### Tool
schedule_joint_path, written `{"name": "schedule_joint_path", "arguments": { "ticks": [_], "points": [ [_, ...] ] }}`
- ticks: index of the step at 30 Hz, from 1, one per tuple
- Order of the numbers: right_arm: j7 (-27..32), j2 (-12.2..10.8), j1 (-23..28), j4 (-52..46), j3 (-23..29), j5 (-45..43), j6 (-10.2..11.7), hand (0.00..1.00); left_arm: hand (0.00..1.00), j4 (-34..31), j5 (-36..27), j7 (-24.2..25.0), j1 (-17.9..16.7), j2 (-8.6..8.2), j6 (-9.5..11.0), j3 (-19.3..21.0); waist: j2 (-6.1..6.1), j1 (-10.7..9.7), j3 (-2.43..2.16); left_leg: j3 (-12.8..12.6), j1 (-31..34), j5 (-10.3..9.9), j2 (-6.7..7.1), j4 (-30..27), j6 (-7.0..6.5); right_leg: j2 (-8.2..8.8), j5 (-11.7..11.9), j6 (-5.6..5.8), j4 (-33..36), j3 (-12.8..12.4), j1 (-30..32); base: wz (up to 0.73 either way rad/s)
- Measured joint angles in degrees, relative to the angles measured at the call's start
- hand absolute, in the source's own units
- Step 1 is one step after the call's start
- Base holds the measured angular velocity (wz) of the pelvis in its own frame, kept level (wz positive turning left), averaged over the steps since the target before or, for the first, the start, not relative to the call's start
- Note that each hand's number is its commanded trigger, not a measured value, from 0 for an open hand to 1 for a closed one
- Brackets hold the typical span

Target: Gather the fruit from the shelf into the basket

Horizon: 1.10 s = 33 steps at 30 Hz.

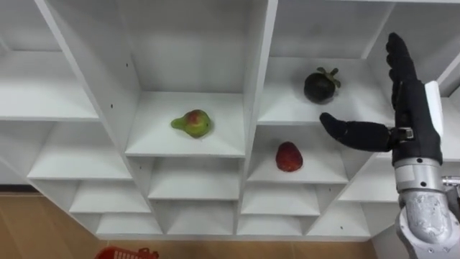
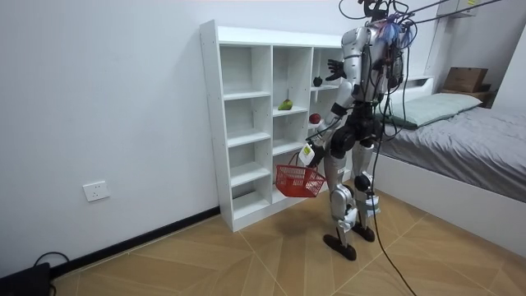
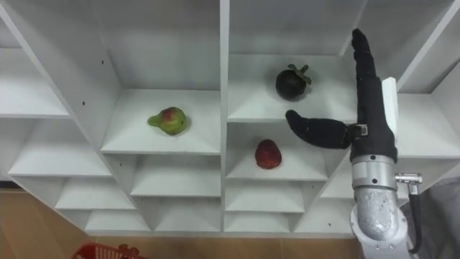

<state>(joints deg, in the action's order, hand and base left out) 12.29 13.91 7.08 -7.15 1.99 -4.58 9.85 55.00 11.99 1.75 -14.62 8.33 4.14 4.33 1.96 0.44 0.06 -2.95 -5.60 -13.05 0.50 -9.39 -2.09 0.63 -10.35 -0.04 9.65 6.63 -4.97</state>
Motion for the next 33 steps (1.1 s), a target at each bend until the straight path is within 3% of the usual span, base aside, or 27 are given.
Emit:
{"name": "schedule_joint_path", "arguments": {
  "ticks": [8, 24, 33],
  "points": [
    [-1.42, -0.07, -2.71, 2.9, -0.02, 0.06, -2.38, 0.0, 1.0, -2.19, 0.1, -0.12, -0.33, 0.13, -1.71, 0.0, 0.26, 0.14, 0.18, 0.08, 0.11, 0.0, 0.07, 0.0, -0.01, 0.14, 0.0, 0.0, -0.02, 0.56, -0.03, 0.0],
    [-1.51, -0.1, -4.02, 9.01, -0.19, -0.14, -2.56, 0.0, 1.0, -3.31, 0.12, -1.16, -0.53, 0.12, -2.23, -0.25, -0.47, 1.6, 0.02, 0.11, -0.14, 0.33, 0.15, -0.14, 0.0, 0.29, 0.0, 0.0, -0.04, 1.12, -0.52, 0.01],
    [-1.54, -0.07, -8.97, 16.32, 0.01, 2.68, -2.46, 0.0, 1.0, -3.3, 0.77, -1.09, -0.75, 0.06, -2.23, -0.06, 0.24, 1.49, 0.49, 1.49, -0.9, 0.45, 0.29, -0.17, 0.04, 0.3, -0.01, -0.01, -0.14, 1.64, -1.72, 0.04]
  ]
}}
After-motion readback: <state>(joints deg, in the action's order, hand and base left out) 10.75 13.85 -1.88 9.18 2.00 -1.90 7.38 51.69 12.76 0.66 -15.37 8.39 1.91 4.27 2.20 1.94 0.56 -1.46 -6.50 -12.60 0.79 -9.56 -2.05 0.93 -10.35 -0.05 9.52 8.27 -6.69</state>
